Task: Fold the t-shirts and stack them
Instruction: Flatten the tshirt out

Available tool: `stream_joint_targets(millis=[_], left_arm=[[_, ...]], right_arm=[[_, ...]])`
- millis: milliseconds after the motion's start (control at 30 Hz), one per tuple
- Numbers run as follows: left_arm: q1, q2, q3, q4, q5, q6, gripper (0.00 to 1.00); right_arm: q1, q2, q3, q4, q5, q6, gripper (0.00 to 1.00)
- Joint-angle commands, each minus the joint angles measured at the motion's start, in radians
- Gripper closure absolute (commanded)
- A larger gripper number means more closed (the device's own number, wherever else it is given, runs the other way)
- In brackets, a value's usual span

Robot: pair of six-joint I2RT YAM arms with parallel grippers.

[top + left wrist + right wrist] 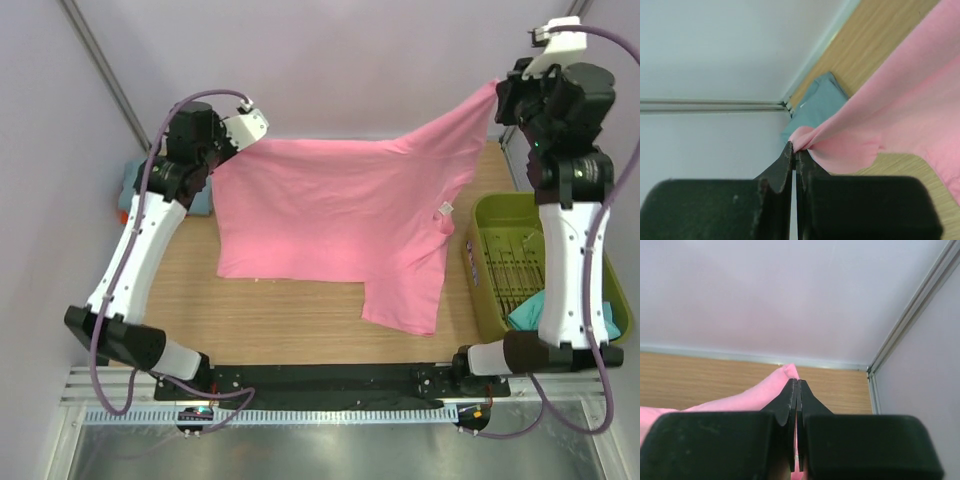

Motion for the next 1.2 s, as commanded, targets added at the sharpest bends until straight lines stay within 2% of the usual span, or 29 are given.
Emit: stream_joint_targets(millis=[0,100,400,533,800,900,1033,1167], left_arm=[[-0.005,-0.126,0.024,0.039,0.020,-0.112,1.00],[-0.007,-0.233,-0.008,0.048,0.115,-0.146,1.00],[-0.014,-0.471,-0.008,0.060,0.117,-0.211,1.00],[-0.013,-0.534,0.056,-0.004,0.118,-0.260,1.00],[0.004,-0.553,0.219,-0.082,0.135,-0.301,1.00],[0.007,-0.537,0.286,-0.107,0.137,-0.292,1.00],[0.007,-0.513,0.312,-0.111,0.140,-0.263,1.00],[0.007,-0.487,0.193,-0.076,0.118,-0.223,1.00]], right_arm=[[0.000,-0.132,-0.007,0.054,-0.004,0.062,0.99],[0.000,-0.187,0.025,0.008,-0.023,0.080,0.99],[0.000,-0.347,0.148,-0.119,-0.073,0.096,0.99],[0.000,-0.411,0.200,-0.154,-0.110,0.091,0.99],[0.000,-0.379,0.496,-0.185,-0.046,0.038,0.99],[0.000,-0.358,0.542,-0.156,-0.027,0.016,0.99],[0.000,-0.335,0.538,-0.115,-0.014,-0.001,0.99],[0.000,-0.319,0.400,-0.006,0.020,-0.030,0.99]])
